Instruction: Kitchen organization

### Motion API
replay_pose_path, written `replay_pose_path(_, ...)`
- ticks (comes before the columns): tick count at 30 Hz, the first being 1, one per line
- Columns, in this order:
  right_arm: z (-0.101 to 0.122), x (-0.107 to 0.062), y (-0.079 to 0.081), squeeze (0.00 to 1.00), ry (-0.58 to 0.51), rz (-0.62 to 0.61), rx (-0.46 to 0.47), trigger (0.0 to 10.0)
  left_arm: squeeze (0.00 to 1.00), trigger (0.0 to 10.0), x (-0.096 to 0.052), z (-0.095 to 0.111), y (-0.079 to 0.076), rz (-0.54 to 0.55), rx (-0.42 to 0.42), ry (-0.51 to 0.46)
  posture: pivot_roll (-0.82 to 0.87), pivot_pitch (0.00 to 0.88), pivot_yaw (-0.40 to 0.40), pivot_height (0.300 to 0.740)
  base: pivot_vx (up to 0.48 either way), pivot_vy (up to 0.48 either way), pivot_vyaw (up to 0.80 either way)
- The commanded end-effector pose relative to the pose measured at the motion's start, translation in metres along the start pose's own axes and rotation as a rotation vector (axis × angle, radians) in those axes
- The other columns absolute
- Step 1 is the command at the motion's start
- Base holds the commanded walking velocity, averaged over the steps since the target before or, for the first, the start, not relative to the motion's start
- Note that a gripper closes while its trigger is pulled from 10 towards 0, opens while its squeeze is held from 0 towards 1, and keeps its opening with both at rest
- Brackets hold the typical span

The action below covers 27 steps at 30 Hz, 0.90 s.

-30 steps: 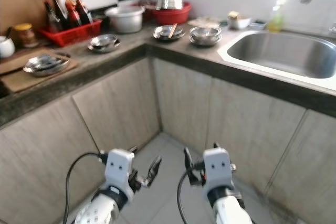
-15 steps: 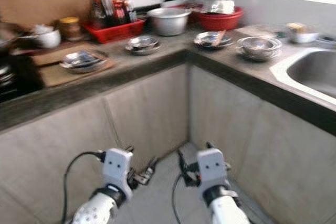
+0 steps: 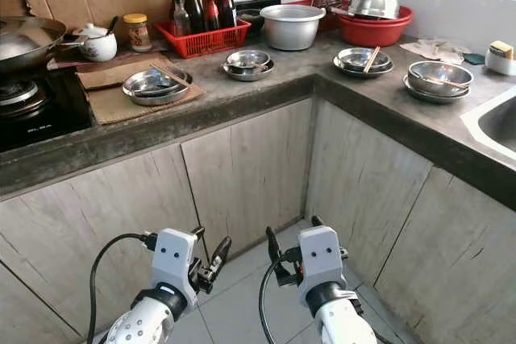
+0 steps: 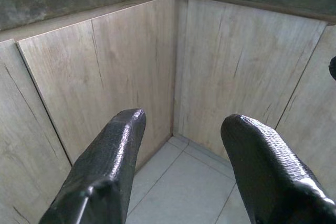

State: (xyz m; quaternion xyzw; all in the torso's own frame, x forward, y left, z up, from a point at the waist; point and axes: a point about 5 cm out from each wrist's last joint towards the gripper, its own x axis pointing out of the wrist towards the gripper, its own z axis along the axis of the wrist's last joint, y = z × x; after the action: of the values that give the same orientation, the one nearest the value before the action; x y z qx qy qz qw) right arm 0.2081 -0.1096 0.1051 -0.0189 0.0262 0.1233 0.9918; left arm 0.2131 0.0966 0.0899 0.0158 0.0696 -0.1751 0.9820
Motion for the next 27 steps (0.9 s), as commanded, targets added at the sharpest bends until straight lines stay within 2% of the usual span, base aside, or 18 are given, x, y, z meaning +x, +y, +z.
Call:
replay_pose_path(1, -0.0002, 0.0006, 0.0005, 0.0, 0.004, 0.01, -0.003, 10.0, 0.0, 10.0, 0.0005, -0.0013, 0.0027, 0.017, -0.005, 0.009, 0.02, 0.0, -0.017, 0.74, 0.0, 0.0, 0.0)
replay_pose_path(5, 0.0004, 0.0002, 0.0017, 0.0, -0.001, 0.019, -0.004, 10.0, 0.0, 10.0, 0.0004, -0.0002, 0.0028, 0.021, 0.008, 0.004, 0.03, 0.0, -0.019, 0.74, 0.0, 0.0, 0.1)
replay_pose_path(12, -0.0022, 0.0017, 0.0028, 0.0, 0.018, 0.033, -0.022, 10.0, 0.0, 10.0, -0.0002, 0.0011, 0.0016, 0.015, 0.02, -0.003, 0.03, 0.0, -0.023, 0.74, 0.181, 0.0, 0.78)
replay_pose_path(27, -0.0006, 0.0062, 0.0013, 0.0, 0.005, 0.037, -0.008, 10.0, 0.0, 10.0, 0.0002, 0.0009, -0.0003, 0.003, 0.024, -0.001, 0.03, 0.0, -0.028, 0.74, 0.293, 0.0, 0.0)
